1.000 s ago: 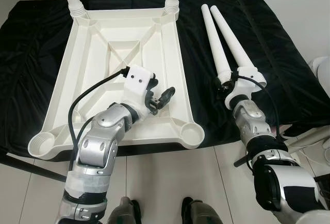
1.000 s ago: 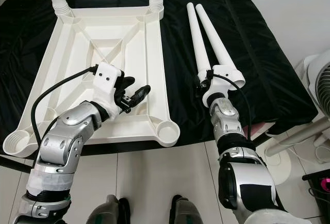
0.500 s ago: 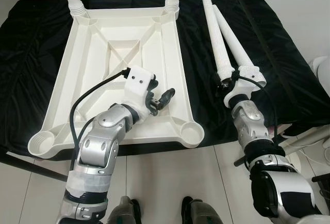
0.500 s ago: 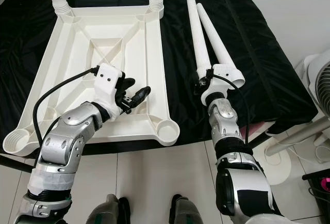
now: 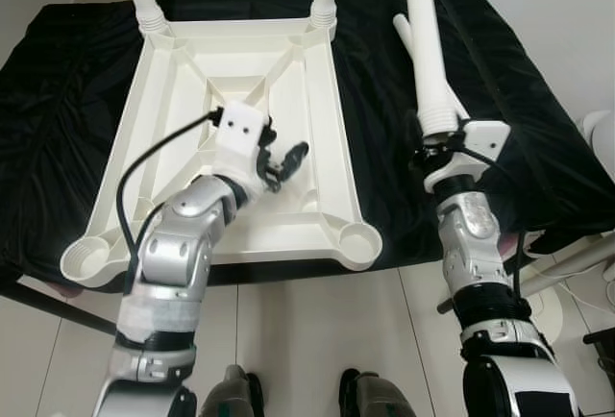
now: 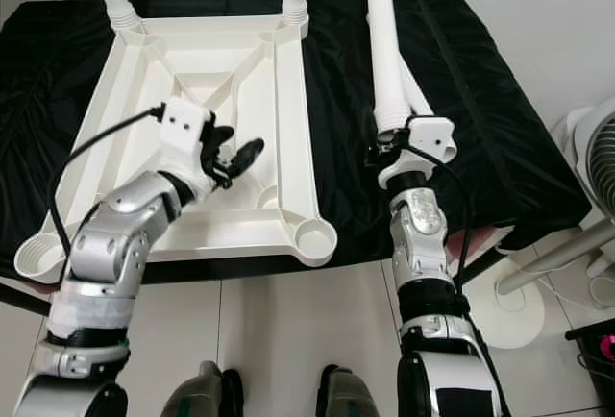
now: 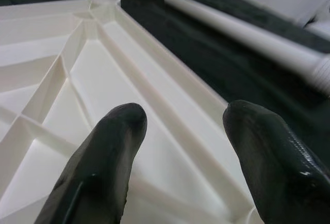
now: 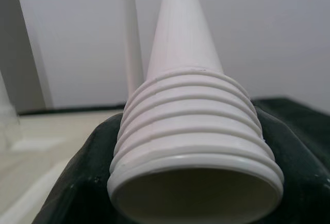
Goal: Building children table
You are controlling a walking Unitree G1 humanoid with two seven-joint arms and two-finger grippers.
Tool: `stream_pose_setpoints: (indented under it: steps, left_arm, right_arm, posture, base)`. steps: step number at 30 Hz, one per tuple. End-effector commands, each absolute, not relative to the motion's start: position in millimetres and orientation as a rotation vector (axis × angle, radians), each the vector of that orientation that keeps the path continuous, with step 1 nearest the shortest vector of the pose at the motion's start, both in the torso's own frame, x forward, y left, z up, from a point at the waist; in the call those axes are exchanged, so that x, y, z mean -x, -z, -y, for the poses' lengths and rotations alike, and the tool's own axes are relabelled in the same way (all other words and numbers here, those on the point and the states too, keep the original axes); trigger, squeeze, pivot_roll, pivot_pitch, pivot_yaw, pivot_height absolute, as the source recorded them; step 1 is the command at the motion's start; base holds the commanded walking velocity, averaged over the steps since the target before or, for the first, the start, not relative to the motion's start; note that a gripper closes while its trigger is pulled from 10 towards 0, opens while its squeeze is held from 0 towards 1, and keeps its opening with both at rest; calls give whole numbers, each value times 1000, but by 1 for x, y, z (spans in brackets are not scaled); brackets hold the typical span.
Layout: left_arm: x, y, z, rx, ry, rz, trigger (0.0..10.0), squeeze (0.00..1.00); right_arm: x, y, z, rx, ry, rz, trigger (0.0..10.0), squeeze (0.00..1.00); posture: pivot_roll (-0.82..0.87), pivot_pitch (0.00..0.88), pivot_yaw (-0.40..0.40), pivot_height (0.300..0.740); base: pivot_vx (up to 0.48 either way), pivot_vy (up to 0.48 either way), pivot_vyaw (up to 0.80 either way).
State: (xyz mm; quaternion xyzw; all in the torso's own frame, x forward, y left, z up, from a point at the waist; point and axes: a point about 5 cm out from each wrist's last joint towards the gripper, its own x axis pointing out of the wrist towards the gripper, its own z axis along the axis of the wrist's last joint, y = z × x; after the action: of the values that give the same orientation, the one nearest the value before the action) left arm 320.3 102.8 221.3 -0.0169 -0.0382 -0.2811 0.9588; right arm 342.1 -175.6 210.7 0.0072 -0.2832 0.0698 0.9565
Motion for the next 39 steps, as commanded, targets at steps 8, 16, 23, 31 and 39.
stream_pose_setpoints:
  steps: [8,16,23,31,39]
  left_arm:
    - [-313,-231,-93,174,821,79,10000,1000]
    - [-304,-254,-83,373,1066,75,10000,0]
    - [-309,-263,-84,450,1100,75,10000,0]
    - [-317,-271,-86,583,1108,39,10000,0]
    - [-323,-258,-83,549,1079,-30,10000,0]
  right_arm:
    - [-328,-226,168,-9,-172,684,10000,0]
    - [-319,-241,158,-13,-232,742,10000,0]
    - [-316,-231,144,3,-339,682,10000,0]
    - [-309,-208,124,32,-505,569,10000,0]
    - [-301,-196,112,55,-601,511,10000,0]
  posture:
    - [-22,63,38,740]
    - [-29,46,47,740]
    - [-30,37,51,740]
    - [-37,29,57,740]
    - [-45,27,64,740]
  base:
    - [0,0,0]
    - [0,0,0]
    - [0,0,0]
    - [0,0,0]
    - [0,0,0]
